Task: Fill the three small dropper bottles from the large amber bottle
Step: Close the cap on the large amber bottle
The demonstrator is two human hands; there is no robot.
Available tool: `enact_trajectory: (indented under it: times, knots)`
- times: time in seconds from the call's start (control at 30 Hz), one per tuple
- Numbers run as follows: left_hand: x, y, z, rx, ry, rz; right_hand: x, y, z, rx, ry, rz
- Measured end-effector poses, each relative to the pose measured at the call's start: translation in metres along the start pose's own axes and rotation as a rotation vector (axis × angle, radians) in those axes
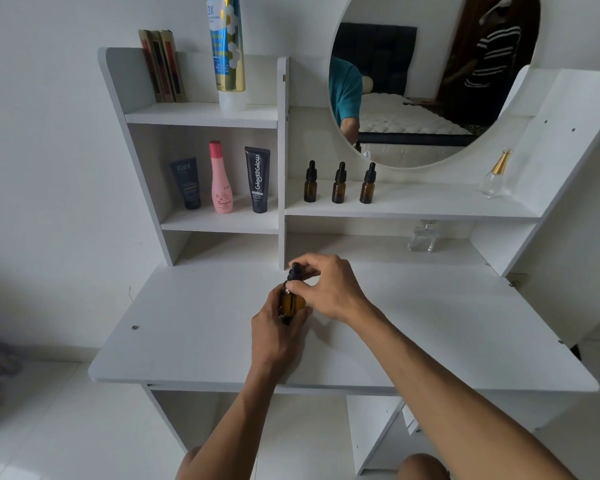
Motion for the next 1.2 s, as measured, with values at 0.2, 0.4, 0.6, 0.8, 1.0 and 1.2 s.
enact_trajectory:
  times: [0.2, 0.4, 0.6, 0.8, 1.0, 1.2]
  knots:
    - [-0.0002, 0.0014, -0.0005, 0.000, -0.001, -0.003, -0.0023, 0.0023, -0.0009, -0.011, -0.017, 0.045]
    - [-0.0006, 0.0045, -0.0020, -0.009, -0.008, 0.001, -0.0039, 0.0013, -0.0013, -0.011, -0.023, 0.032]
    - [-0.0010, 0.0043, -0.0022, -0.002, -0.012, 0.007, -0.0013, 0.0059, -0.0029, -0.058, 0.041, 0.090]
    - [-0.0014, 0.0057, -0.0014, -0.010, -0.015, -0.006, -0.0034, 0.0073, -0.0024, -0.062, 0.055, 0.091]
    - [-0.0010, 0.0046, -0.0008, -0.007, -0.010, -0.007, -0.0052, 0.0066, -0.0023, -0.036, 0.023, 0.096]
    - [-0.0011, 0.0028, -0.0008, 0.000, -0.014, -0.003, -0.0022, 0.0068, -0.0005, -0.041, 0.001, 0.091]
Point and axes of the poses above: each hand's wrist, its own z-axis towards the middle knuckle, its own x-axis out of the back of the hand, y = z × x, the point moved 9 cm from there along z, towards the middle knuckle, and after that the axes turned 6 degrees about -y, right-handed, at the moved point
